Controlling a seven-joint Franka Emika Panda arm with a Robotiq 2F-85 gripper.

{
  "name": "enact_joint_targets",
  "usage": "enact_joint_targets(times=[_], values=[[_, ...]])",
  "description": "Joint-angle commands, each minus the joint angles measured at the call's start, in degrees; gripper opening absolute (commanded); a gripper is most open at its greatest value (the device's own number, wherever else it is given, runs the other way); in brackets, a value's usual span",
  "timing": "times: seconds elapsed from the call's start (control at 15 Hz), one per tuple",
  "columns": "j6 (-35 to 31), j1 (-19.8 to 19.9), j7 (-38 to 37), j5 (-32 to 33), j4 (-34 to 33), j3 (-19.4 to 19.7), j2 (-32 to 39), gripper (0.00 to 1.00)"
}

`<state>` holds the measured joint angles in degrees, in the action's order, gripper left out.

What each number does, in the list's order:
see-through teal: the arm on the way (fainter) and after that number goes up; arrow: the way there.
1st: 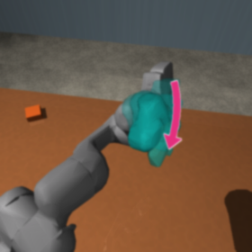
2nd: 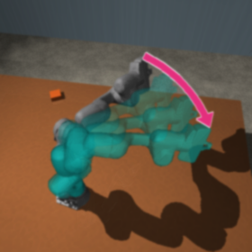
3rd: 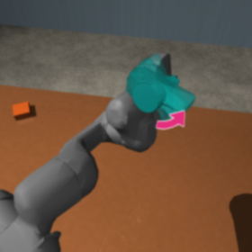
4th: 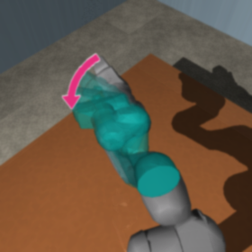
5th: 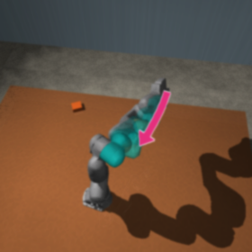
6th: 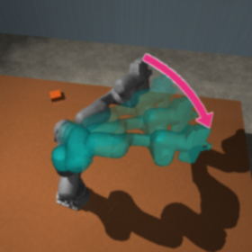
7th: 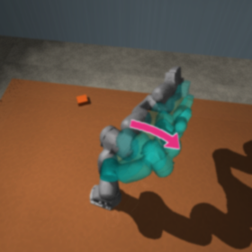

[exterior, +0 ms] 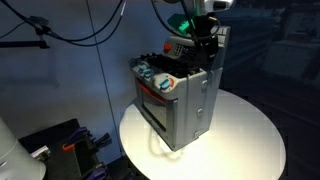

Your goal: Press the right top button on the stove

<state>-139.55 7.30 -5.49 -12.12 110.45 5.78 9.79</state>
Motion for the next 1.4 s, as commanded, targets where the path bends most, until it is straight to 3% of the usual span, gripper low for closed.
enact_joint_targets(times=[0.0, 1.33], values=[[2.1, 0.6, 1.1, -1.5, -3.2, -0.1, 1.7, 1.00], [2.4, 0.7, 1.3, -1.4, -2.2, -0.2, 0.7, 1.00]])
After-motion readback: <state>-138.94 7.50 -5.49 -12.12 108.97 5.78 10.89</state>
